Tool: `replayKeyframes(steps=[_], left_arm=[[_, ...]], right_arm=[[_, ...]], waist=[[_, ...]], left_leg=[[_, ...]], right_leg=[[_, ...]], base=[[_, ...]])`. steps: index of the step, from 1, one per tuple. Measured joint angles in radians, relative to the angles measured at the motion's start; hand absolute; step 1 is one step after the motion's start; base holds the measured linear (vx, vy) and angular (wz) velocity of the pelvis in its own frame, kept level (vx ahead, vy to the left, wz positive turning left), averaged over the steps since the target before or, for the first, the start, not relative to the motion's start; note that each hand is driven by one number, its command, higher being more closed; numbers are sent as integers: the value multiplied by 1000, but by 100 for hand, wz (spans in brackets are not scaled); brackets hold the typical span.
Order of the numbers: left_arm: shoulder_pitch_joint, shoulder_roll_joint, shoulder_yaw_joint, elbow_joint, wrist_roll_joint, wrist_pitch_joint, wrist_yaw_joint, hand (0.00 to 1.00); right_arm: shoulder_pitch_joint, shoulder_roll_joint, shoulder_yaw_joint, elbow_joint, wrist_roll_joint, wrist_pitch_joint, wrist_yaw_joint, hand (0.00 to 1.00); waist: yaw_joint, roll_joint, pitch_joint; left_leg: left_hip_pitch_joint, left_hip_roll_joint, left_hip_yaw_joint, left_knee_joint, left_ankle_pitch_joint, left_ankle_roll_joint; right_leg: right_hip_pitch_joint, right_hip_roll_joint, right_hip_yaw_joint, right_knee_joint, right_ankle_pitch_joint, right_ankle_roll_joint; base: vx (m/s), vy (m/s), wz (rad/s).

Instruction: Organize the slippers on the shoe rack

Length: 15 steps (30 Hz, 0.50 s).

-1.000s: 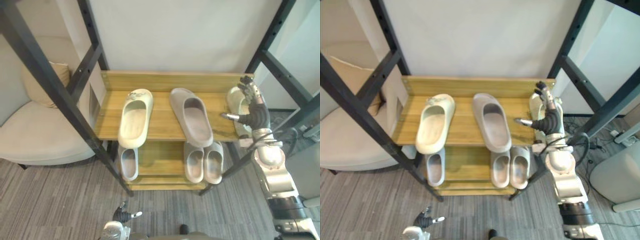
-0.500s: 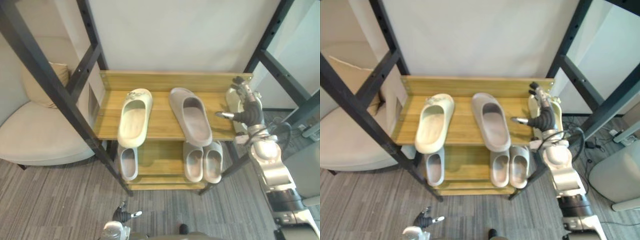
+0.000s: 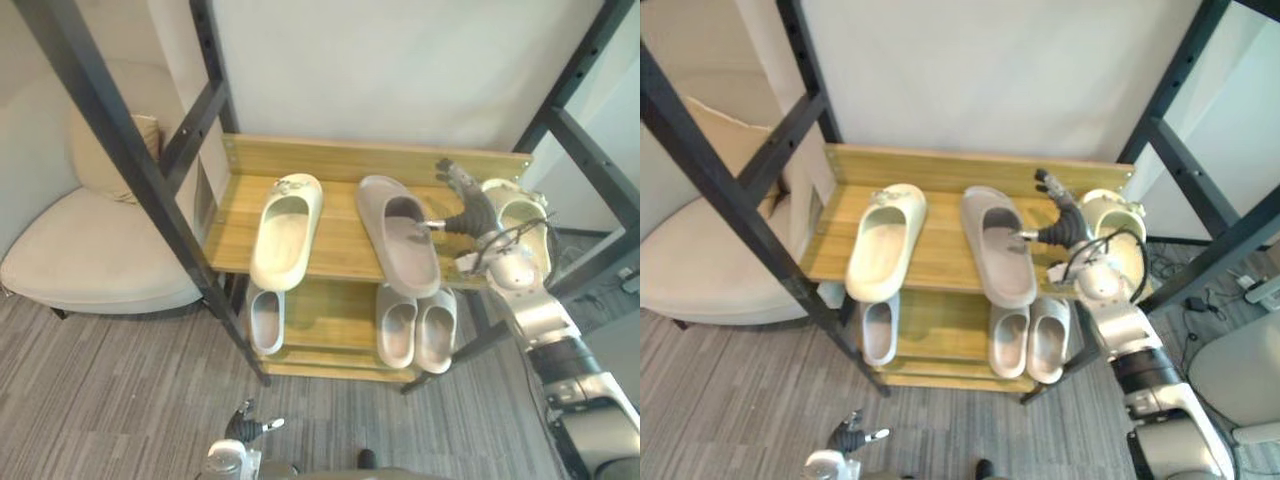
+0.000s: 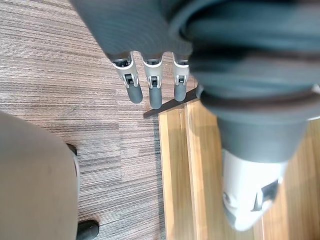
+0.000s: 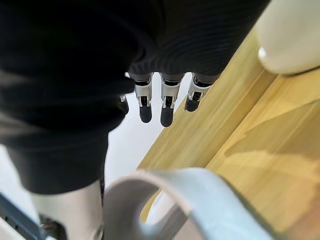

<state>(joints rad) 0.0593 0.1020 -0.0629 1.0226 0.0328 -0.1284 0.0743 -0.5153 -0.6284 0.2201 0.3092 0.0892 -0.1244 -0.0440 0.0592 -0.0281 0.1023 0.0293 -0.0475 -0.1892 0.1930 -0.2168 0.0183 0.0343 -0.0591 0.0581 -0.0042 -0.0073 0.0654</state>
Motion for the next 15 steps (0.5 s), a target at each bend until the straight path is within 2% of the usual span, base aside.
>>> replayKeyframes(steps=[6,14,15], left_arm=[[0,2,7,-13,-19,-2,-1,0],[0,2,7,-15,-36,-17,0,0],[-2,2,7,-19,-36,-17,0,0]], right_arm=[[-69,-3,49,91,1,10,6,0],[-169,-4,124,215,-2,20,27,0],[-194,-6,139,233,-2,20,28,100]], waist=[[6,-7,14],[12,-2,30],[16,-1,37]], left_leg=[[-19,0,-12,2,5,-6],[-27,-1,-20,5,6,-7],[-28,-1,-21,6,6,-7]], right_leg=[[-14,0,-10,0,0,0],[-17,-1,-20,0,0,-1],[-17,-1,-21,0,0,-1]], base=[[-18,-17,5],[-1,-3,2],[0,0,0]])
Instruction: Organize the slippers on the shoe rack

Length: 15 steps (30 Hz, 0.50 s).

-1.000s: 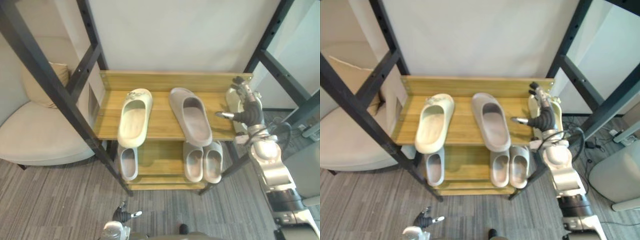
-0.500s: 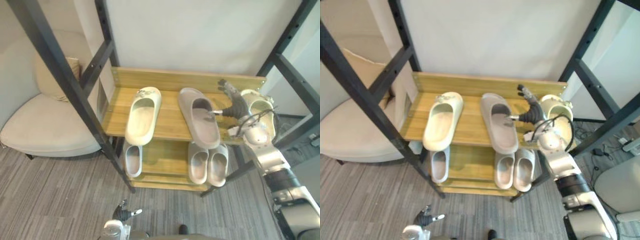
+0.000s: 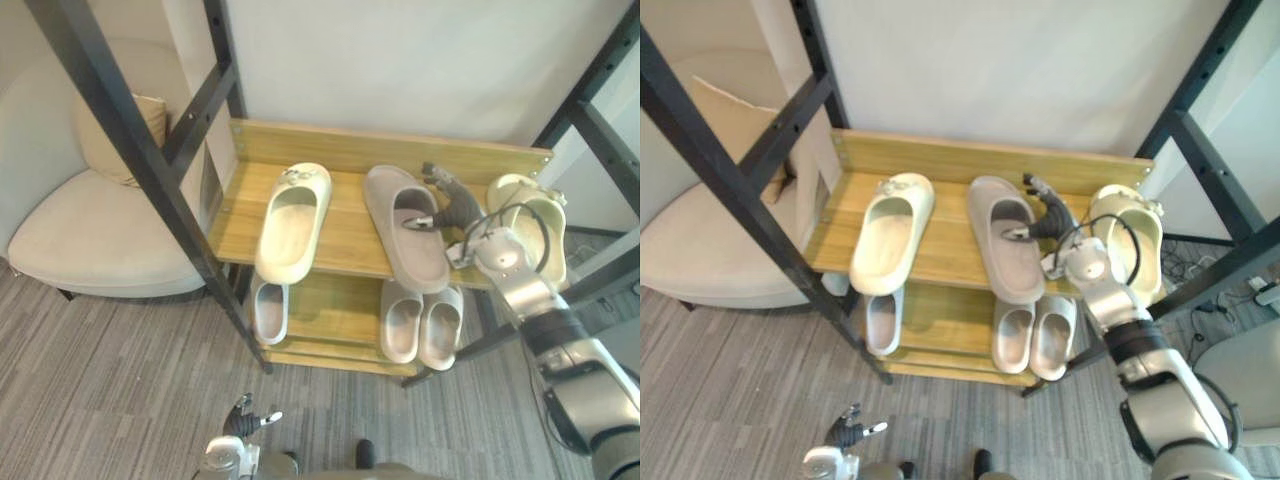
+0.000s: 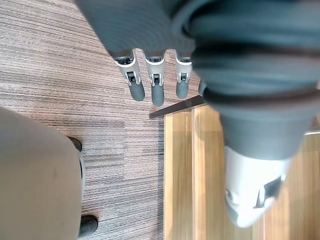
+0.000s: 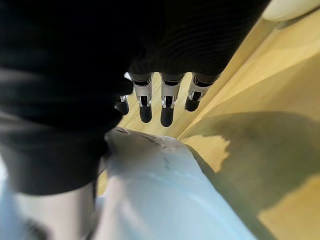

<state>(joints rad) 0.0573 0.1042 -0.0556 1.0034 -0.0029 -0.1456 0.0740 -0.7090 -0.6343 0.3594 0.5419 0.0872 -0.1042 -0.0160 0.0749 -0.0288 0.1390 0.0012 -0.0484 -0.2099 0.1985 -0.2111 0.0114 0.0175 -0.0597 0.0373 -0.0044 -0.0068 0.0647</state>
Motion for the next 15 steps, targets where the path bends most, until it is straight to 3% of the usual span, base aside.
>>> replayKeyframes(steps=[15], left_arm=[[-14,-2,0,0,-2,0,1,0]], right_arm=[[-76,-1,-3,62,0,-6,-16,100]], waist=[[13,8,24]], left_leg=[[-2,0,-8,6,0,0]], right_leg=[[2,1,-8,1,-1,-1]], base=[[0,0,0]])
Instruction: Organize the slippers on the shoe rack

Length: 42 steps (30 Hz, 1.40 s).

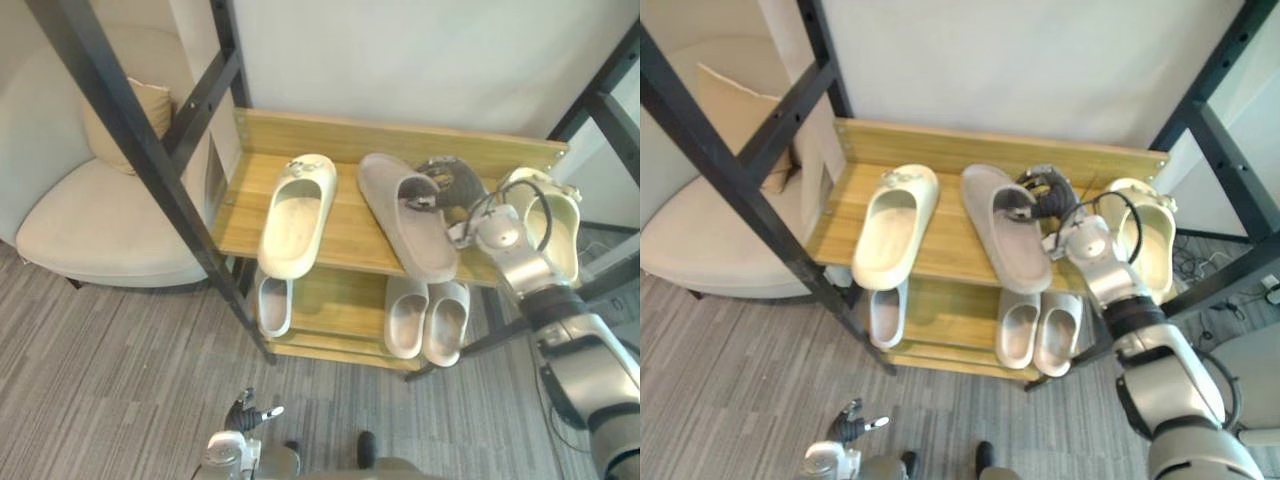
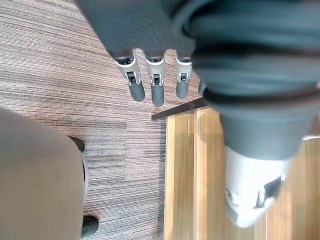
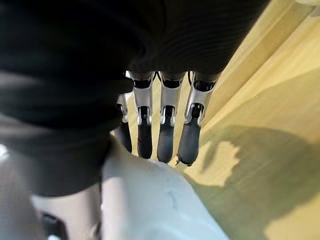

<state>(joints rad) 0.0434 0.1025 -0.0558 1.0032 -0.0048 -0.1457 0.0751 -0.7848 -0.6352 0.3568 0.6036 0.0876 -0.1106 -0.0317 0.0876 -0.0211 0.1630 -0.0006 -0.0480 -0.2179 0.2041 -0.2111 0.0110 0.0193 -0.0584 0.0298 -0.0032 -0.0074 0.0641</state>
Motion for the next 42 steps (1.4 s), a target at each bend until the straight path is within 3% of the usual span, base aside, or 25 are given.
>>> replayKeyframes(steps=[9,15,20,26,34,42], left_arm=[[-1,-1,1,0,0,2,0,0],[0,-2,1,0,2,6,-1,0],[10,-1,7,1,4,13,-16,0],[14,-11,27,8,4,24,-22,0],[26,-11,26,24,10,22,-39,0],[26,3,-3,35,34,12,-45,0]], right_arm=[[120,-2,-47,-156,0,4,-6,100],[296,10,-137,-388,16,-4,0,100],[412,84,-228,-566,35,-23,-3,100],[507,138,-315,-756,60,-76,-2,100],[706,215,-314,-871,109,-103,92,100],[831,200,-250,-904,108,-121,152,100]], waist=[[-1,0,0],[-6,2,0],[-33,5,-3],[-37,19,-14],[-50,33,-48],[-61,31,-54]], left_leg=[[9,3,4,-7,0,0],[23,5,16,-10,0,0],[40,6,23,-11,0,0],[40,6,30,-10,2,1],[59,5,31,-27,21,-1],[61,0,35,-57,40,-2]], right_leg=[[2,2,2,4,-1,0],[4,2,9,15,-3,-1],[16,0,16,18,-7,0],[15,-3,27,18,-8,-1],[18,-7,27,34,-10,-1],[-10,-16,32,84,-36,-6]], base=[[0,0,-2],[-5,5,-5],[-17,-1,-4],[-28,-3,-3],[-14,0,-1],[-68,-2,-2]])
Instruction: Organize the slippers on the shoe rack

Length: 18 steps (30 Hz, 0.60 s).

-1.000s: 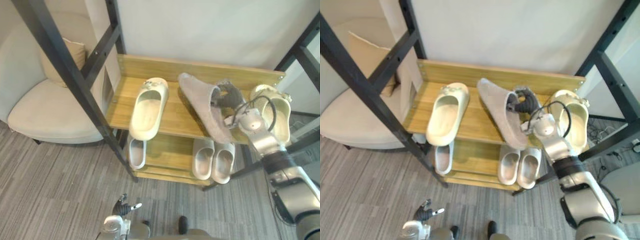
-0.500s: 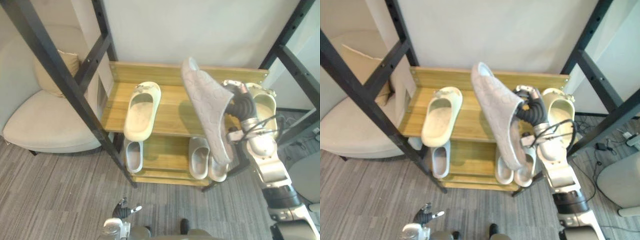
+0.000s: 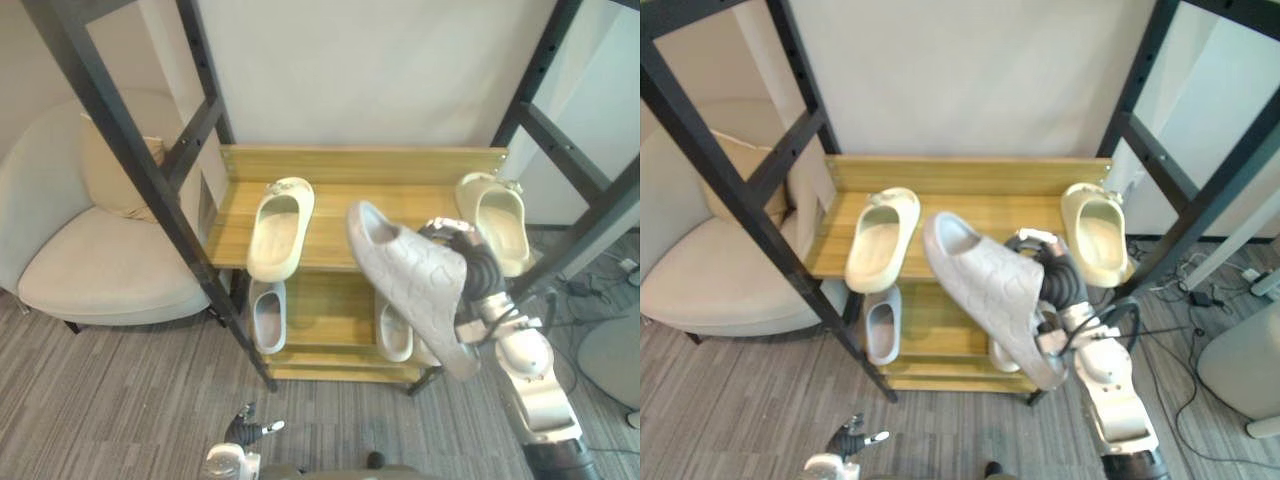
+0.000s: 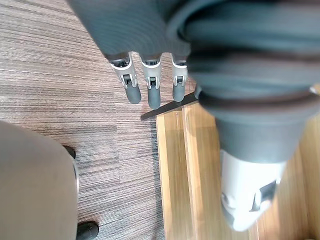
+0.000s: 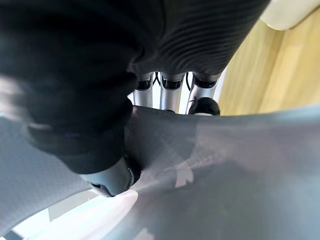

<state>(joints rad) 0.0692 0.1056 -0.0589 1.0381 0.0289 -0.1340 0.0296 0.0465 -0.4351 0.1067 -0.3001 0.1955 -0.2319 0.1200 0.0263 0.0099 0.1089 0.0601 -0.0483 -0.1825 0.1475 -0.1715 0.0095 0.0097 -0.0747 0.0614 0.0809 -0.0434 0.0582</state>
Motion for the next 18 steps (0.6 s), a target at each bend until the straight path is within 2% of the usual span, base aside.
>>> replayKeyframes(steps=[2,3,5,8,9,12,18], left_arm=[[-14,3,1,3,0,-16,-14,0],[-18,4,1,3,0,-16,-14,0],[-45,7,3,1,-10,-25,-13,0],[-91,7,4,-11,-32,-37,-13,0],[-107,15,5,-19,-36,-42,-12,0],[-113,34,5,-32,-41,-50,-6,0],[-101,67,3,18,-45,-3,36,0]], right_arm=[[-9,-65,79,3,-2,-13,17,100],[-12,-72,89,3,-3,-13,17,100],[-52,-109,151,6,-24,-15,17,100],[-118,-159,227,12,-58,-27,9,100],[-139,-187,260,14,-82,-30,-6,100],[-168,-228,300,17,-120,-40,-24,100],[-272,-283,332,43,-196,-45,-93,100]], waist=[[-2,6,25],[-2,5,32],[2,9,82],[13,20,156],[21,21,177],[25,16,199],[41,-6,264]], left_leg=[[-89,-17,-3,103,-16,-6],[-99,-19,-4,118,-18,-6],[-164,-35,-12,217,-44,-10],[-292,-56,-27,382,-100,-21],[-365,-69,-38,464,-129,-23],[-453,-82,-50,543,-149,-35],[-679,-96,-57,734,-187,-58]], right_leg=[[-103,-2,0,141,-41,7],[-112,-3,-1,156,-46,9],[-180,-8,-6,259,-80,10],[-294,-13,-25,409,-134,9],[-361,-17,-32,489,-171,5],[-447,-28,-47,570,-198,11],[-669,-36,-67,768,-243,0]], base=[[-78,-23,16],[-85,-23,25],[-140,-16,20],[-274,-14,29],[-256,-5,28],[-221,-6,20],[-154,-30,12]])
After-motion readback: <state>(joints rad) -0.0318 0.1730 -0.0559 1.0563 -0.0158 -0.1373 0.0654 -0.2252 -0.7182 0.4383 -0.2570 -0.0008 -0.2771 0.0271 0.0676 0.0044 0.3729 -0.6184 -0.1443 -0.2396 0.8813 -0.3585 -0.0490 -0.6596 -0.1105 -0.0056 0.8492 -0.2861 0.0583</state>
